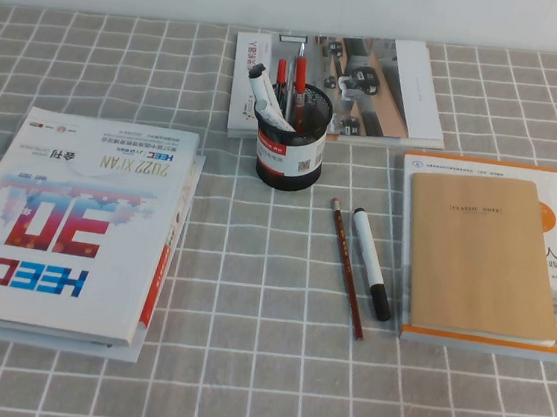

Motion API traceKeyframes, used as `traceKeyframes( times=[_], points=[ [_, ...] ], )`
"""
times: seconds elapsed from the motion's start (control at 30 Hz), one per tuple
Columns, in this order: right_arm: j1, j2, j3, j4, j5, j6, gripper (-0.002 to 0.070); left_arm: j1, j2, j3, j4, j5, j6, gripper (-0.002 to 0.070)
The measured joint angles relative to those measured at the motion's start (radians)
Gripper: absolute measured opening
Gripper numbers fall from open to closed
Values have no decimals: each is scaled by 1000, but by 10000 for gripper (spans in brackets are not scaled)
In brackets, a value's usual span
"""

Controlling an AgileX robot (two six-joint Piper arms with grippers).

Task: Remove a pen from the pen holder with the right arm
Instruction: 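Take a marker out of the pen holder and lay it on the table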

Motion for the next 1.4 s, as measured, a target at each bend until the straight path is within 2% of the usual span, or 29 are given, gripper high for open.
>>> traceKeyframes(
  times=[0.23, 0.53, 0.67, 1.03, 1.3, 1.4],
  points=[
    [0, 266, -143, -166, 85, -14, -12, 0, 0, 0, 0, 0, 0, -5],
    [15, 489, -262, -199, 64, -97, -13, 0, 0, 0, 0, 0, 0, -5],
    [114, 560, -287, -199, 8, -103, -13, 0, 0, 0, 0, 0, 0, -5],
    [507, 920, -498, -296, -216, -103, -13, 0, 0, 0, 0, 0, 0, -5],
    [658, 1187, -731, -466, -304, -111, -7, 0, 0, 0, 0, 0, 0, -5],
    [678, 1243, -785, -515, -360, -162, 34, 0, 0, 0, 0, 0, 0, -5]
  ],
)
